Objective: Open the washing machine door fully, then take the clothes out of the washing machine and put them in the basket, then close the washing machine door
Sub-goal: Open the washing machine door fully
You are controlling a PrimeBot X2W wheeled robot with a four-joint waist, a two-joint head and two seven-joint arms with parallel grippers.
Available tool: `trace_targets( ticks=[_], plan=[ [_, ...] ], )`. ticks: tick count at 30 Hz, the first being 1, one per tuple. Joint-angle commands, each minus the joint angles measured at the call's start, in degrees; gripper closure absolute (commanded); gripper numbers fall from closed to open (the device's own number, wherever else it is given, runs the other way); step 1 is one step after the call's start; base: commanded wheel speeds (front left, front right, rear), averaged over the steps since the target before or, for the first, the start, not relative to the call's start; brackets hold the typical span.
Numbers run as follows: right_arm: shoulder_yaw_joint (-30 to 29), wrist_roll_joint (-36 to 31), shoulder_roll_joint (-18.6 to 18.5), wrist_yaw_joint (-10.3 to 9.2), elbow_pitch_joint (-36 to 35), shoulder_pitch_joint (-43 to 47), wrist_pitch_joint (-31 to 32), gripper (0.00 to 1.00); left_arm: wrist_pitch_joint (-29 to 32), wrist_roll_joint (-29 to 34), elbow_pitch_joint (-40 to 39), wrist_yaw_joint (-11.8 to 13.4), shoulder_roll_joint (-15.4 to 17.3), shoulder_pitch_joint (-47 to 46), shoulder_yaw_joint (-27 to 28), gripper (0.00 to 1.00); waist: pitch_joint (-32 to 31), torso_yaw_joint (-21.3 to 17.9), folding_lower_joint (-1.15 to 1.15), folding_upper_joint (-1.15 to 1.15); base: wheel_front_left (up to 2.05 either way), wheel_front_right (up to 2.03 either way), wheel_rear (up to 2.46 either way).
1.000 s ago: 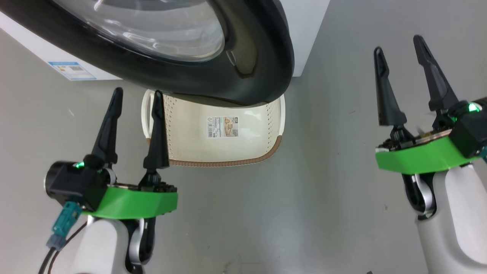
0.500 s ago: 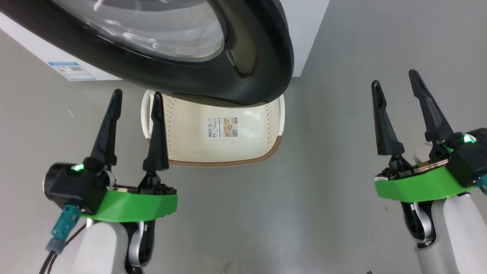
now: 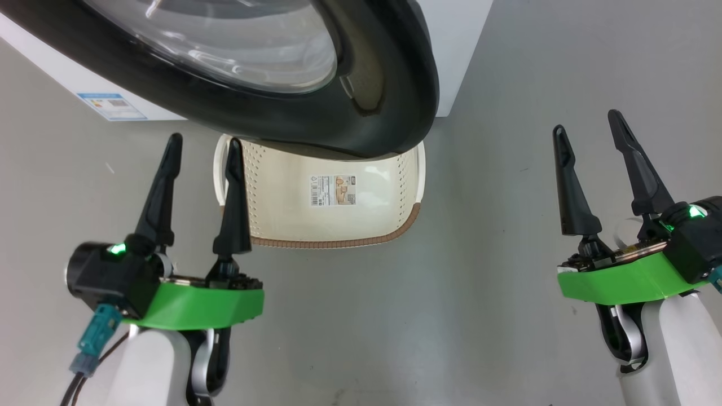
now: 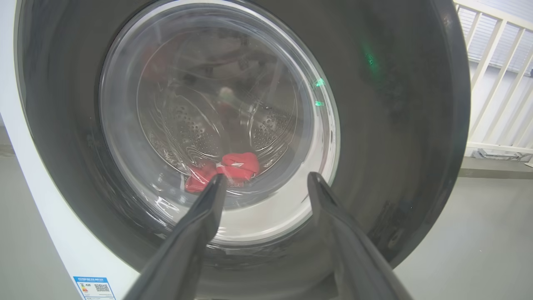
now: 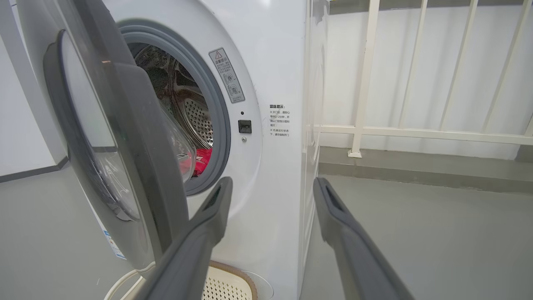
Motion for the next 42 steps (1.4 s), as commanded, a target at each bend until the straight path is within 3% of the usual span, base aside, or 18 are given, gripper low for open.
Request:
trace_targets(
  ticks=[1, 3, 9, 17, 26, 27, 28, 37, 42],
  plan=[
    [1.0, -0.4, 0.3, 0.28, -1.6, 0.5, -0.4, 0.53, -0.4, 0.7, -1.2, -0.1, 1.1, 1.2, 1.6, 0.00, 0.0, 0.1, 0.00, 0.00, 0.00, 0.00, 0.00],
    [0.9, -0.5, 0.3, 0.28, -1.4, 0.2, -0.4, 1.00, -0.4, 0.6, -1.0, -0.1, 1.1, 1.2, 1.4, 0.00, -0.1, 0.2, 0.00, 0.00, 0.00, 0.00, 0.00],
    [0.4, 3.8, 0.3, 0.28, 0.5, -2.3, -0.4, 1.00, -0.4, 0.5, -0.6, -0.1, 1.1, 1.2, 1.0, 0.00, -0.1, 0.7, 0.00, 0.00, 0.00, 0.00, 0.00],
    [2.5, 25.8, 0.3, 0.28, 8.3, -10.5, 1.5, 1.00, -0.4, 0.6, 0.0, -0.3, 1.1, 0.8, 0.2, 0.00, 0.0, 1.5, 0.00, 0.00, 0.00, 0.00, 0.00],
    [2.2, 47.8, 0.3, 0.28, 10.7, -20.6, 15.3, 1.00, -0.4, 0.7, -0.2, -0.2, 1.1, 0.8, 0.3, 0.00, 0.9, 2.6, 0.00, 0.00, 0.00, 0.00, 0.00],
    [2.2, 47.8, 0.3, 0.28, 10.7, -20.6, 15.3, 1.00, -0.4, 0.7, -0.2, -0.2, 1.1, 0.8, 0.3, 0.00, 0.9, 2.6, 0.00, 0.00, 0.00, 0.00, 0.00],
    [1.8, 53.5, 0.3, 0.28, 11.2, -22.2, 19.4, 1.00, -0.4, 0.6, -0.2, -0.1, 1.1, 0.9, 0.3, 0.00, 0.9, 2.8, 0.00, 0.00, 0.00, 0.00, 0.00],
    [1.7, 70.1, 0.3, 0.28, 15.5, -28.1, 35.0, 1.00, -0.4, 0.8, -0.3, 0.0, 1.1, 1.1, 0.4, 0.00, 1.1, 3.0, 0.00, 0.00, 0.00, 0.00, 0.00],
    [2.8, 73.7, 0.3, 0.28, 19.2, -31.8, 41.3, 1.00, -0.4, 0.7, -0.3, 0.0, 1.1, 0.9, 0.2, 0.00, 1.4, 3.3, 0.00, 0.00, 0.00, 0.00, 0.00]
  ],
)
